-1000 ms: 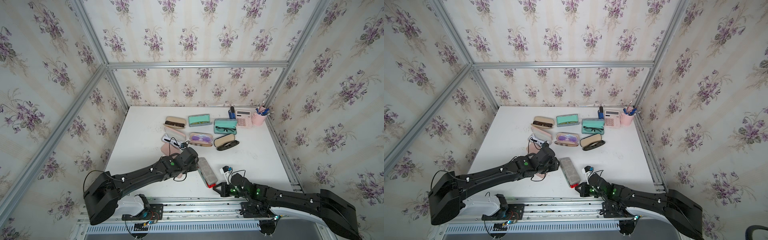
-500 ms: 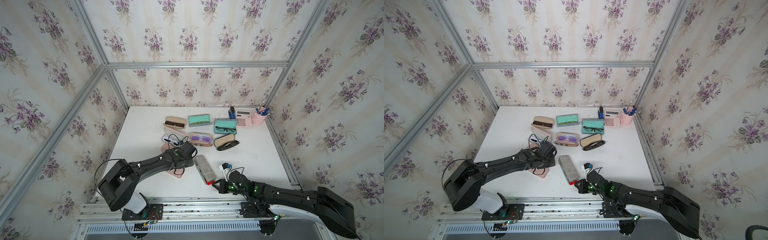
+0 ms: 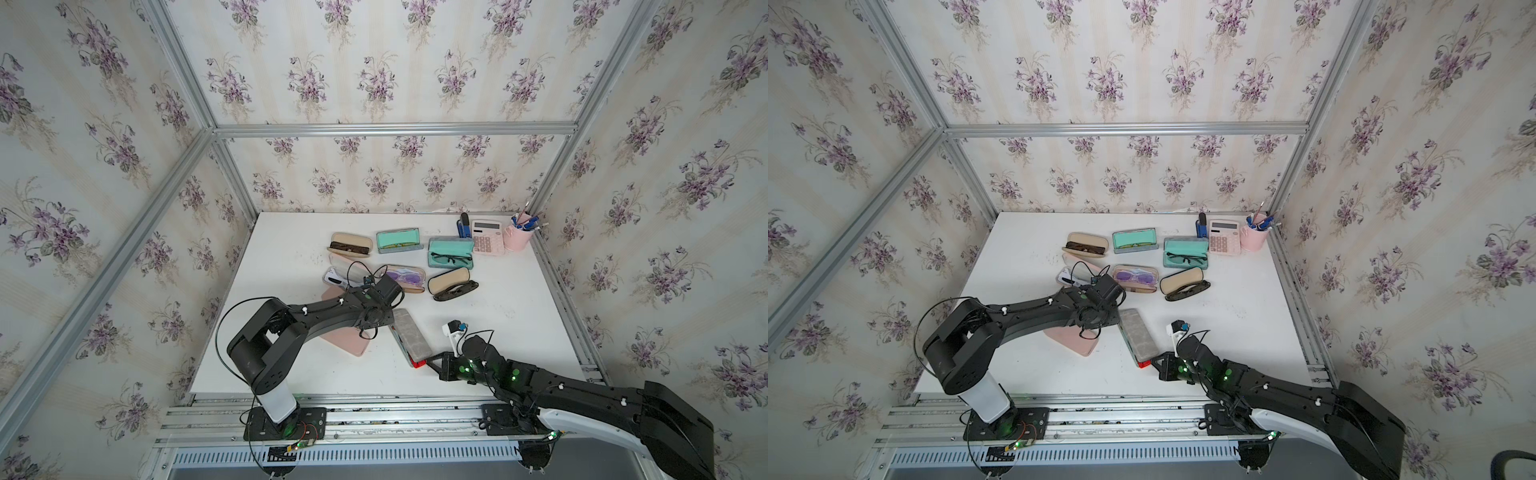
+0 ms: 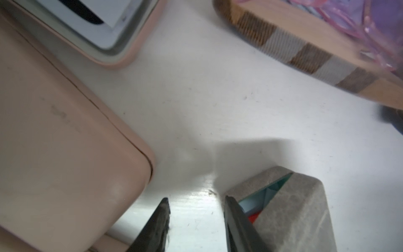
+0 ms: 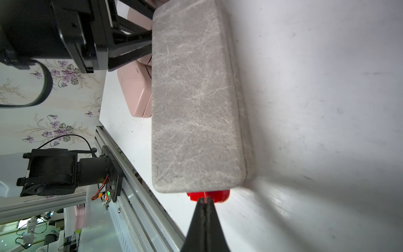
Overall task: Close the glasses case
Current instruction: Close the glasses case at the center of the board.
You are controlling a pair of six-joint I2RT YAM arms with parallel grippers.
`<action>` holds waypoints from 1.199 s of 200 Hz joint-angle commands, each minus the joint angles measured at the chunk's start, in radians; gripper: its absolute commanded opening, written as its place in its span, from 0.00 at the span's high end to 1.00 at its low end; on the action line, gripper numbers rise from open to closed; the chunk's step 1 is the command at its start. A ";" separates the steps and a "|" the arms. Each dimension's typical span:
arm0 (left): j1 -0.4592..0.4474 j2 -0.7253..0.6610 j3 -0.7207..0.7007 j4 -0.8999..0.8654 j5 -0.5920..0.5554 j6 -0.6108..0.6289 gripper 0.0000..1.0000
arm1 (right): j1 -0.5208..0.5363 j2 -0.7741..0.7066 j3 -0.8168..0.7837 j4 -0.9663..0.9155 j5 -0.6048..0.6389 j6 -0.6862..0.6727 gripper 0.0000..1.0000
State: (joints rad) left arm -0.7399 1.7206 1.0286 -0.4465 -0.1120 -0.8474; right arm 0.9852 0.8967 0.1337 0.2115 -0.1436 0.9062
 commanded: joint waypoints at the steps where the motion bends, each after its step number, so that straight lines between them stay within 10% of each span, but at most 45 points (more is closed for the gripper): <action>1: 0.002 0.032 0.036 -0.037 -0.045 0.007 0.56 | -0.001 -0.012 -0.001 -0.017 -0.007 -0.021 1.00; 240: 0.094 0.103 0.076 0.139 0.123 0.108 0.57 | 0.047 -0.138 -0.077 -0.048 -0.055 0.057 1.00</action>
State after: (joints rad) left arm -0.6464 1.8111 1.0924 -0.3511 -0.0349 -0.7811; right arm 1.0218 0.7418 0.0700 0.1280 -0.2012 0.9401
